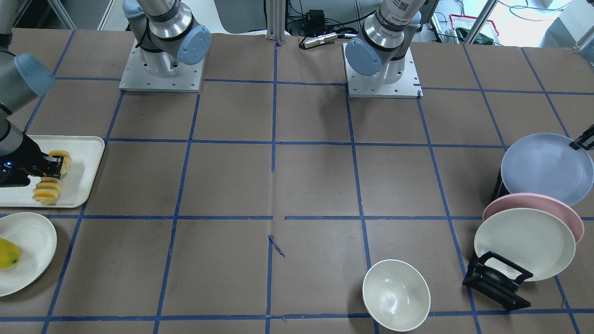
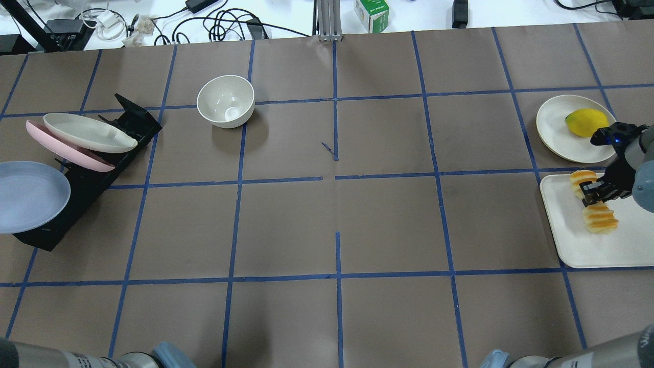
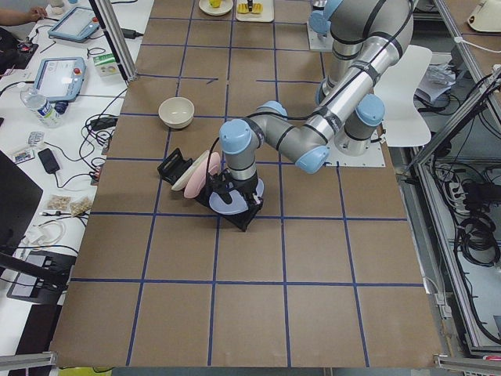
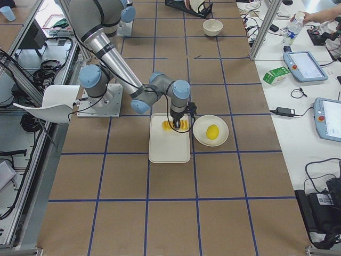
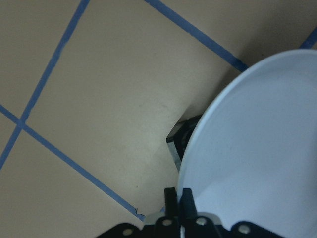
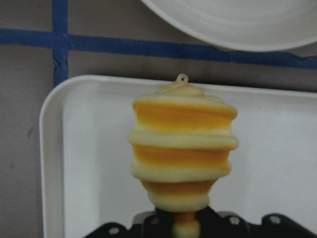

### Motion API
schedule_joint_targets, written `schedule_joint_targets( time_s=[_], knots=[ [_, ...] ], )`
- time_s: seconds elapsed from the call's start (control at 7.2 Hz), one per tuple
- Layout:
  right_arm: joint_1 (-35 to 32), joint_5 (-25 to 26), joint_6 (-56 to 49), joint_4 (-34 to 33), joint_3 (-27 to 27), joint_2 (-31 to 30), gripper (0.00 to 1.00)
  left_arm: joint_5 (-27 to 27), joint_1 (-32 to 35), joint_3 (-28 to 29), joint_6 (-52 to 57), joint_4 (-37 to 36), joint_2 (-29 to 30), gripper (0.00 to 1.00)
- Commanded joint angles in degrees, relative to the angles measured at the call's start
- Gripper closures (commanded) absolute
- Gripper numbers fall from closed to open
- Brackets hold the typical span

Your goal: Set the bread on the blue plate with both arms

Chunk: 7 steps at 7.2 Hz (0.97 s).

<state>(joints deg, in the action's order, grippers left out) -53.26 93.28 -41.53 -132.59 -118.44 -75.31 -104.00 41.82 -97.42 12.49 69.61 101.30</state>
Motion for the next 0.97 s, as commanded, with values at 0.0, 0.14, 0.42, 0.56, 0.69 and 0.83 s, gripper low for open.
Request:
schedule_joint_targets(
  time_s=[0.0,0.14,0.42,0.56,0.69,0.83],
  knots=[
    [-0.97,-0.11,0.22,0.84,1.10,-2.03,1.00,-0.86,0.98,2.05,0.08,11.28,-7.57,1.00],
    [-1.32,-0.11,0.39,0.84,1.28,-2.30,1.00,2.81,3.50,2.14,-1.49,16.29,-10.48,1.00],
    [-1.58,-0.20,0.74,1.02,2.67,-2.56,1.00,6.16,11.05,2.23,-5.27,20.55,-13.74,1.00],
    [-2.98,-0.11,1.09,4.85,5.21,-3.00,1.00,8.97,16.22,2.23,-5.11,21.52,-14.71,1.00],
    [-4.30,-0.11,2.84,10.02,9.41,-3.79,1.00,11.69,23.06,2.23,-5.28,22.14,-15.33,1.00],
    [-6.66,-0.11,3.20,14.34,13.28,-4.05,1.00,17.29,31.05,2.32,-5.20,21.27,-14.90,1.00]
  ],
)
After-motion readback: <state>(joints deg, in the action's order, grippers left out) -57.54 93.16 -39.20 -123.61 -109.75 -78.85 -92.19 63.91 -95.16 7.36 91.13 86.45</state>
